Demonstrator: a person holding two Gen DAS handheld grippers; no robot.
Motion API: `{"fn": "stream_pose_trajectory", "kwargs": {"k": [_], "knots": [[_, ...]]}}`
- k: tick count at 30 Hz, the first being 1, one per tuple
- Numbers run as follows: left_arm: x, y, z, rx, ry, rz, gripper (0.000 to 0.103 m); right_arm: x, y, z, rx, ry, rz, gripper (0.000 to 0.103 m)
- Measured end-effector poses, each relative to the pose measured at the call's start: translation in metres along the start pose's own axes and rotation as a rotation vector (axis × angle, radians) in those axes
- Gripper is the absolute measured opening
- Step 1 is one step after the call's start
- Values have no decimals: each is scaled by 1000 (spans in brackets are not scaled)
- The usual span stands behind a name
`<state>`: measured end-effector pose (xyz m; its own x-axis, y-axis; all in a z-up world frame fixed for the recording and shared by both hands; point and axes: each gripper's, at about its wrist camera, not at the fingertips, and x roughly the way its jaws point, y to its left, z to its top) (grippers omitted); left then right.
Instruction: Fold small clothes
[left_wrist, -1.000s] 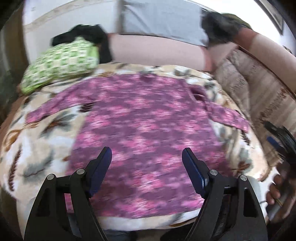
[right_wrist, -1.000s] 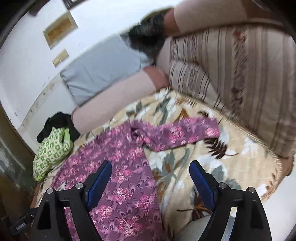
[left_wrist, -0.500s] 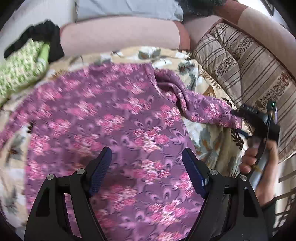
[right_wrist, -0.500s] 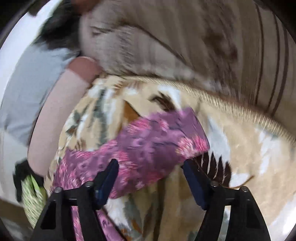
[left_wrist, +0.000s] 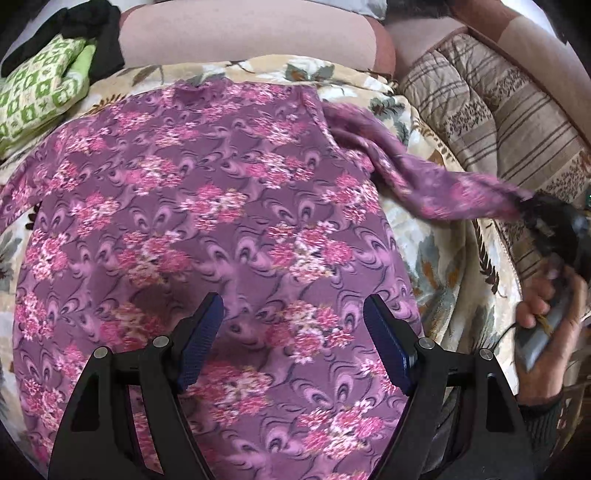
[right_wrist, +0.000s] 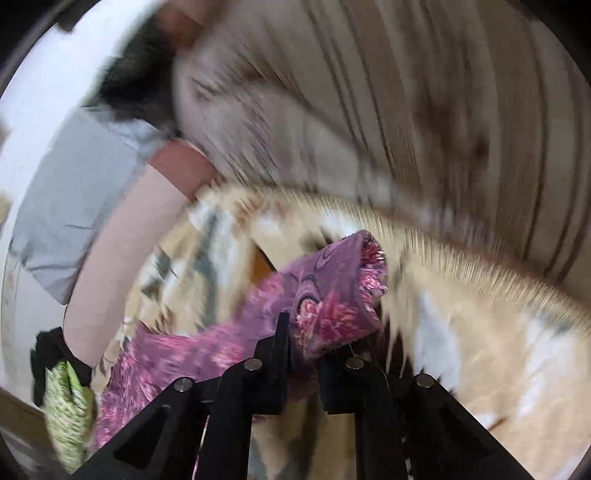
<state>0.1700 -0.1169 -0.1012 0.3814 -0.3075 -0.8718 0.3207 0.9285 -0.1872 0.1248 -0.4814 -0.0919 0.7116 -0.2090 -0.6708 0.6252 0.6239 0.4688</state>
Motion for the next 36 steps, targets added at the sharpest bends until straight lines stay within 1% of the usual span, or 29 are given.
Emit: {"fn": "stream_pose_trajectory", "kwargs": {"k": [2, 4, 6, 7, 8, 9, 11, 13, 14, 15, 16, 18, 19, 20, 21, 22, 23, 24, 25, 26, 27, 28, 29, 30, 31, 33, 34, 35, 36], "knots": [[-9, 12, 1, -11, -16, 8, 79, -34, 30, 4, -80, -89, 50, 11], [-19, 26, 4, -30, -28, 1, 79, -65, 67, 3, -173, -156, 116, 11], [-31, 43, 7, -56, -48, -4, 79, -96, 112, -6, -304, -217, 178, 11], [-38, 54, 10, -73, -60, -4, 79, -106, 137, -15, -377, -220, 217, 11], [-42, 61, 11, -83, -67, -6, 79, -108, 154, -22, -420, -211, 247, 11], [-49, 74, 12, -102, -79, -7, 79, -112, 179, -36, -491, -185, 304, 11], [-59, 96, 12, -133, -97, 1, 79, -112, 214, -64, -591, -143, 395, 11], [-67, 123, 9, -168, -125, 36, 79, -105, 244, -101, -671, -55, 497, 11], [-70, 136, 6, -188, -136, 62, 79, -97, 256, -123, -711, 0, 539, 11], [-70, 154, 2, -218, -142, 89, 79, -89, 267, -152, -751, 74, 568, 11], [-70, 167, -2, -244, -140, 99, 79, -85, 270, -168, -762, 120, 581, 11], [-64, 198, -13, -313, -134, 111, 79, -69, 268, -214, -762, 275, 614, 11], [-61, 207, -17, -336, -131, 113, 79, -57, 263, -237, -753, 346, 612, 12], [-56, 216, -20, -356, -128, 114, 79, -50, 259, -251, -750, 392, 610, 12], [-50, 224, -23, -371, -127, 112, 79, -36, 254, -273, -756, 471, 620, 12], [-45, 227, -24, -376, -126, 107, 79, -28, 251, -289, -774, 518, 614, 12], [-39, 230, -26, -382, -117, 97, 79, -20, 248, -303, -806, 557, 583, 12], [-32, 234, -27, -401, -92, 62, 79, -11, 244, -312, -827, 593, 561, 12], [-28, 235, -27, -417, -79, 19, 79, -7, 242, -315, -821, 624, 558, 12], [-25, 236, -27, -429, -73, -35, 79, -4, 239, -311, -781, 671, 593, 12], [-24, 235, -27, -431, -72, -84, 79, -4, 236, -305, -759, 698, 634, 16], [-24, 233, -27, -427, -72, -104, 79, -7, 237, -301, -759, 723, 663, 35], [-24, 231, -27, -424, -73, -115, 79, -11, 236, -296, -774, 742, 666, 52], [-23, 230, -26, -424, -74, -127, 79, -20, 232, -291, -782, 711, 659, 75], [-22, 229, -26, -425, -72, -136, 79, -30, 229, -285, -781, 683, 673, 79], [-16, 223, -26, -418, -49, -142, 79, -43, 219, -274, -791, 687, 718, 79], [-14, 220, -26, -412, -38, -148, 79, -47, 217, -268, -785, 665, 721, 79], [-9, 215, -26, -400, -20, -153, 79, -50, 214, -257, -770, 629, 708, 79], [-6, 210, -28, -382, 0, -158, 79, -48, 210, -244, -750, 596, 662, 79]]}}
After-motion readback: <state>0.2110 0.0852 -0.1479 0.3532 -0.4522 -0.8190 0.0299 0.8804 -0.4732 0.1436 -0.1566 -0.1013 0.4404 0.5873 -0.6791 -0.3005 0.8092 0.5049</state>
